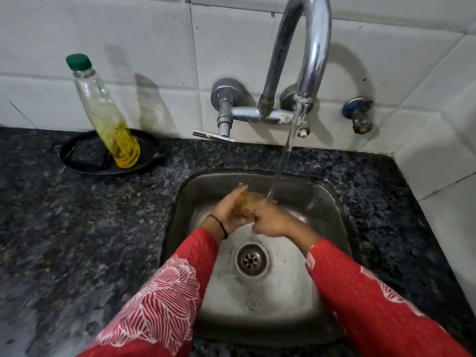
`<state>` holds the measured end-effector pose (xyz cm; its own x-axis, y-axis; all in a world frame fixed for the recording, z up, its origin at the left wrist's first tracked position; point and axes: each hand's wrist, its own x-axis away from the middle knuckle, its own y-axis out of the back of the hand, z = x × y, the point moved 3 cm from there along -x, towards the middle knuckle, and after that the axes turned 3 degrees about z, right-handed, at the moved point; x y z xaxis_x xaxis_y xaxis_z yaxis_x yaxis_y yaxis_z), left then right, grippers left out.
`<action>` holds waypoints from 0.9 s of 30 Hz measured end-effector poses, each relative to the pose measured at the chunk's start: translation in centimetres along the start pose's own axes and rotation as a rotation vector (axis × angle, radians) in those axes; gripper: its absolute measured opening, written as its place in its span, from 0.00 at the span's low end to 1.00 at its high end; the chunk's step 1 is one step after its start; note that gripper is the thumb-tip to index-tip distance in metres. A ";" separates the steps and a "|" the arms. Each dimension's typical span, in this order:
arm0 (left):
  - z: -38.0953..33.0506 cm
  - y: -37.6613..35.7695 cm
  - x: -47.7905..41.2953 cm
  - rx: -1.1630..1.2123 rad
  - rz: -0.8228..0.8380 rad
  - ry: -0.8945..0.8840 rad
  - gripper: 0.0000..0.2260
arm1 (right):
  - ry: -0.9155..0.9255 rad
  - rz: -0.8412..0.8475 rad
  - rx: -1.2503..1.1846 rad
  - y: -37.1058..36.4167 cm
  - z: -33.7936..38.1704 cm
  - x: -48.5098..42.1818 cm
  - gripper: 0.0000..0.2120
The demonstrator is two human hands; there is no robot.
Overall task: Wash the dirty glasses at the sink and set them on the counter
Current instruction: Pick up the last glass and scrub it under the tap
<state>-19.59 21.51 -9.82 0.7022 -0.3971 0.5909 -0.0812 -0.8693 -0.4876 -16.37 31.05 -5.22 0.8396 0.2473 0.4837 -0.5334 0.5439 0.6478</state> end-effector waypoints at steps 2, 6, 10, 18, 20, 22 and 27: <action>1.5 -1.0 -0.4 0.226 0.020 -0.063 0.16 | -0.117 -0.120 -0.399 1.0 0.8 -1.2 0.18; 2.4 -2.7 -1.3 0.289 -0.020 -0.032 0.15 | -0.169 -0.371 -0.325 -1.0 0.0 -1.6 0.07; 1.6 -2.4 -0.1 -0.248 -0.018 0.162 0.16 | 0.048 -0.231 0.057 -3.3 -3.1 -0.2 0.12; 1.4 -1.1 -0.2 0.104 -0.053 -0.014 0.20 | 0.013 -0.304 -0.441 -2.5 -1.3 -1.1 0.16; 2.1 -0.6 -0.7 0.151 -0.112 -0.049 0.16 | -0.057 -0.357 -0.751 -2.8 -0.6 -1.1 0.17; 2.2 -0.4 -1.0 0.035 -0.162 -0.007 0.13 | 0.063 -0.428 -0.648 -3.3 -0.5 -0.7 0.16; 1.4 -0.2 -2.5 -0.178 -0.192 0.073 0.38 | 0.366 -0.180 0.104 -2.6 -1.8 1.6 0.11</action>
<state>-20.35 23.12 -12.11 0.6645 -0.2341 0.7097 -0.0786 -0.9663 -0.2452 -13.47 31.54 -7.18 0.8913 0.4348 0.1283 -0.3667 0.5253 0.7679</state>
